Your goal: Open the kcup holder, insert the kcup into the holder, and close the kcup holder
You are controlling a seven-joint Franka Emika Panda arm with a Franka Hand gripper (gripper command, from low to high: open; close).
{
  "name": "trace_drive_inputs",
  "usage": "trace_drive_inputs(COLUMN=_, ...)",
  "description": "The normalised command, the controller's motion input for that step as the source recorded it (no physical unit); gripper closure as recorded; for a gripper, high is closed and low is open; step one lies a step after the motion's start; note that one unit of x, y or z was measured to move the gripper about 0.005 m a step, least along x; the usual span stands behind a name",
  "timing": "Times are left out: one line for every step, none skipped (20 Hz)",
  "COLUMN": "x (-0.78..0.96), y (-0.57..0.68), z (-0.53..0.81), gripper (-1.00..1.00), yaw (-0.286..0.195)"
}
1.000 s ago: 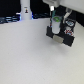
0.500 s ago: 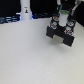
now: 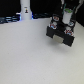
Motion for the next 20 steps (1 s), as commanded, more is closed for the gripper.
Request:
trace_drive_inputs(x=-0.53, y=0.26, z=-0.15, gripper=1.00, yaw=0.119)
trace_drive_inputs(x=-0.53, y=0.27, z=-0.14, gripper=1.00, yaw=0.113)
trace_drive_inputs(x=-0.48, y=0.17, z=-0.20, gripper=1.00, yaw=0.105)
trace_drive_inputs(x=-0.34, y=0.05, z=-0.26, gripper=1.00, yaw=0.085)
trace_drive_inputs(x=-0.27, y=0.04, z=-0.25, gripper=1.00, yaw=0.075)
trace_drive_inputs(x=-0.23, y=0.05, z=-0.26, gripper=1.00, yaw=0.074)
trace_drive_inputs(x=-0.23, y=0.07, z=-0.26, gripper=1.00, yaw=0.079)
trace_drive_inputs(x=-0.21, y=0.04, z=-0.27, gripper=1.00, yaw=0.076)
trace_drive_inputs(x=-0.22, y=0.03, z=-0.26, gripper=1.00, yaw=0.069)
trace_drive_inputs(x=-0.20, y=0.00, z=-0.26, gripper=1.00, yaw=0.068)
trace_drive_inputs(x=-0.17, y=-0.01, z=-0.26, gripper=1.00, yaw=0.054)
trace_drive_inputs(x=-0.16, y=-0.02, z=-0.27, gripper=1.00, yaw=0.041)
trace_drive_inputs(x=-0.15, y=-0.04, z=-0.27, gripper=1.00, yaw=0.035)
trace_drive_inputs(x=-0.14, y=-0.04, z=-0.27, gripper=1.00, yaw=0.027)
trace_drive_inputs(x=-0.14, y=-0.04, z=-0.27, gripper=1.00, yaw=0.025)
trace_drive_inputs(x=-0.13, y=-0.03, z=-0.28, gripper=1.00, yaw=0.026)
trace_drive_inputs(x=-0.12, y=-0.03, z=-0.25, gripper=1.00, yaw=0.028)
trace_drive_inputs(x=-0.15, y=-0.03, z=-0.27, gripper=1.00, yaw=0.020)
trace_drive_inputs(x=-0.16, y=-0.04, z=-0.27, gripper=1.00, yaw=0.019)
trace_drive_inputs(x=-0.16, y=-0.04, z=-0.28, gripper=1.00, yaw=0.025)
